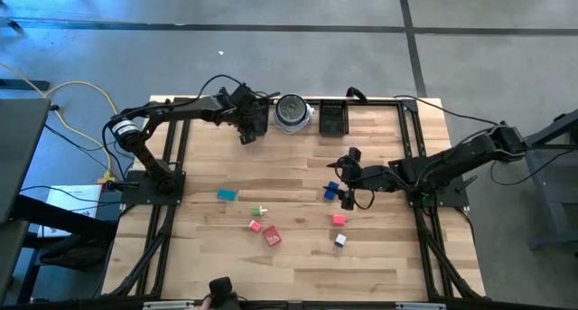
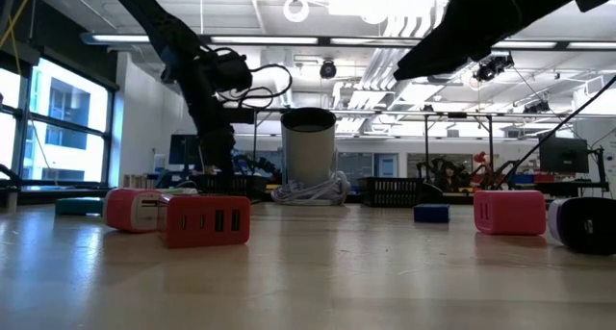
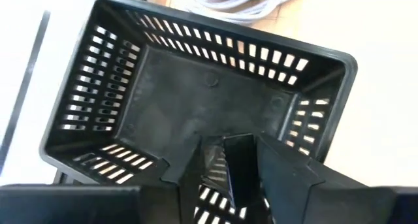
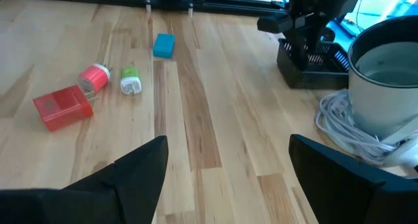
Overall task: Pick & Place Office items
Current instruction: Put the black timer into the left black basket, then put the green charger adapter into the right black basket
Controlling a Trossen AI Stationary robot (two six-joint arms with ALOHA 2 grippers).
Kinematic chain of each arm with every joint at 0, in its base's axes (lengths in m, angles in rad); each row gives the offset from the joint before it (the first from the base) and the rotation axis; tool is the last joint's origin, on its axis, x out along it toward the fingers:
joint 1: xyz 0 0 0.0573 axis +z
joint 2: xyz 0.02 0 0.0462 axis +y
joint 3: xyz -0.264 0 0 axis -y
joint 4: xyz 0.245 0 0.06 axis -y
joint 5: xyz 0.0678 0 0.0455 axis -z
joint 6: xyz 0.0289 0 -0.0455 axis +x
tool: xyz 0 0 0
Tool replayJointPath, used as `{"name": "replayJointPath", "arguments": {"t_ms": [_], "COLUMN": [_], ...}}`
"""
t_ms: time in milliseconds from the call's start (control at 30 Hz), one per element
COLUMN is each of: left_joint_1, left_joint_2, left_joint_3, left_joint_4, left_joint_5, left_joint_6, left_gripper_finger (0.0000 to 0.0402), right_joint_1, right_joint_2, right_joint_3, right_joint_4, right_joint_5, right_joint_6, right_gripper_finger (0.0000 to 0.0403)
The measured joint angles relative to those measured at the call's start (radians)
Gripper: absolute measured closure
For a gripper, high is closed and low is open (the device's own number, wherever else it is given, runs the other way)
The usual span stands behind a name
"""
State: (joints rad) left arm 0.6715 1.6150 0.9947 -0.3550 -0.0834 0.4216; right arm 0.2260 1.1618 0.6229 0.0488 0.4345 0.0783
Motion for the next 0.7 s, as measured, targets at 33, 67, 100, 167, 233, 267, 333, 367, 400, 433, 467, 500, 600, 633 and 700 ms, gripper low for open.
{"name": "replayJointPath", "arguments": {"t_ms": [33, 67, 100, 167, 233, 267, 333, 367, 400, 433, 467, 500, 600, 633, 700], "left_joint_1": [-0.005, -0.011, -0.018, -0.028, -0.035, -0.038, -0.041, -0.041, -0.041, -0.041, -0.041, -0.041, -0.041, -0.041, -0.041], "left_joint_2": [0.0, 0.0, 0.0, 0.0, 0.0, 0.0, 0.0, -0.001, -0.004, -0.007, -0.009, -0.013, -0.032, -0.039, -0.06], "left_joint_3": [0.0, 0.0, 0.0, 0.0, 0.0, 0.0, 0.0, 0.0, 0.0, 0.001, 0.006, 0.011, 0.022, 0.026, 0.03], "left_joint_4": [0.005, 0.012, 0.02, 0.035, 0.048, 0.053, 0.063, 0.069, 0.072, 0.072, 0.072, 0.074, 0.072, 0.073, 0.073], "left_joint_5": [-0.018, -0.036, -0.055, -0.088, -0.106, -0.108, -0.111, -0.111, -0.111, -0.113, -0.119, -0.13, -0.141, -0.141, -0.141], "left_joint_6": [0.0, 0.0, 0.0, 0.0, 0.001, 0.005, 0.005, 0.005, 0.005, 0.005, 0.005, 0.005, 0.005, 0.005, 0.005], "left_gripper_finger": [0.0255, 0.0249, 0.0244, 0.0235, 0.0229, 0.0228, 0.0226, 0.0226, 0.0226, 0.0226, 0.0226, 0.0226, 0.0226, 0.0226, 0.0226], "right_joint_1": [0.0, 0.0, 0.0, 0.0, 0.0, 0.0, 0.0, 0.0, 0.0, 0.0, 0.0, 0.0, 0.0, 0.0, 0.0], "right_joint_2": [0.0, 0.0, 0.0, 0.0, 0.0, 0.0, 0.0, 0.0, 0.0, 0.0, 0.0, 0.0, 0.0, 0.0, 0.0], "right_joint_3": [-0.001, -0.002, -0.002, -0.002, -0.002, -0.002, -0.002, -0.002, -0.002, -0.002, -0.002, -0.002, -0.002, -0.002, -0.002], "right_joint_4": [-0.001, -0.003, -0.002, -0.002, -0.003, -0.003, -0.003, -0.003, -0.003, -0.003, -0.004, -0.005, -0.009, -0.011, -0.014], "right_joint_5": [0.001, 0.002, 0.002, 0.002, 0.002, 0.002, 0.001, 0.001, 0.001, 0.001, 0.001, 0.001, 0.001, 0.001, 0.002], "right_joint_6": [0.0, 0.0, -0.001, -0.001, 0.0, 0.0, 0.0, 0.0, 0.0, 0.0, 0.0, 0.001, 0.004, 0.004, 0.005], "right_gripper_finger": [0.0097, 0.0097, 0.0097, 0.0097, 0.0097, 0.0097, 0.0097, 0.0097, 0.0097, 0.0097, 0.0097, 0.0097, 0.0097, 0.0097, 0.0097]}}
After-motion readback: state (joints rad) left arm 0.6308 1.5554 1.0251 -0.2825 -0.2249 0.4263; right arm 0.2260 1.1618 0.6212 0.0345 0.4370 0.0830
